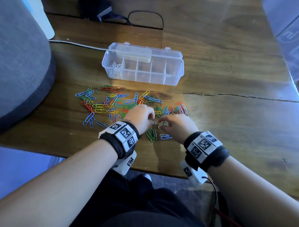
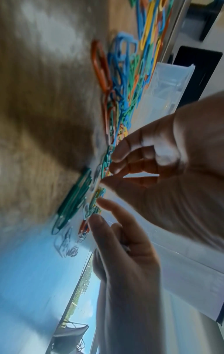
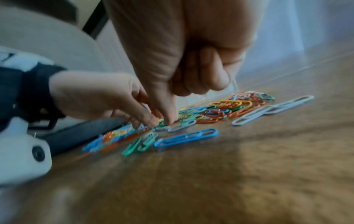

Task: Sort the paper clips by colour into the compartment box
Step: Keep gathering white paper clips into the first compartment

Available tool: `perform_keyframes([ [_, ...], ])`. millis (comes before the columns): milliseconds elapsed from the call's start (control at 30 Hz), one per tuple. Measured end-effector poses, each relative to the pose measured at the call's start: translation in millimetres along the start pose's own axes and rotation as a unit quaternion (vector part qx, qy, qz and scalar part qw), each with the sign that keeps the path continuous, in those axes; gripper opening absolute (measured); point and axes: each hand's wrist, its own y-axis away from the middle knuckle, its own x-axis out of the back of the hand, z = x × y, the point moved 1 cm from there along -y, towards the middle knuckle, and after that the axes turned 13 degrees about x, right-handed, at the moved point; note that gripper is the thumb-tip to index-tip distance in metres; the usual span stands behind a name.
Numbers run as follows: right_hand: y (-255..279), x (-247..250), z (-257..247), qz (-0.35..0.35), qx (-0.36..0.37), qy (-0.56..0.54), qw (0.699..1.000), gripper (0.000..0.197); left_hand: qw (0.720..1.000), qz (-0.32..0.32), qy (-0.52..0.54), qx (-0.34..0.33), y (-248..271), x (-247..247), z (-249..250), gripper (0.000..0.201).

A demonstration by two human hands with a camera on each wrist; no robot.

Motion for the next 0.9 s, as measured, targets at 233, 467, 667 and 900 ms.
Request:
perform_keyframes([
  [233,-12,-4,-3,-0.096,0.0,0.106,0.99,0.021,0.996,-0.03,-0.083,-0.019,1,-3,7,0.015],
  [467,-16,2,11,-0.078,0.036,-0.021,0.996,0.007,0.992,-0.029,-0.1,-0.066,-2,-5,11,0.01],
  [667,16,24,36,0.157,-0.11,-0.525,0.829,0.019,0.991,0.013,0.126,-0.039,4,4,8,0.012],
  [900,42,21,55,0.186,-0.177,-0.736,0.627,0.016,0.922,-0.145,0.347,0.09,15,-3,12,0.029],
])
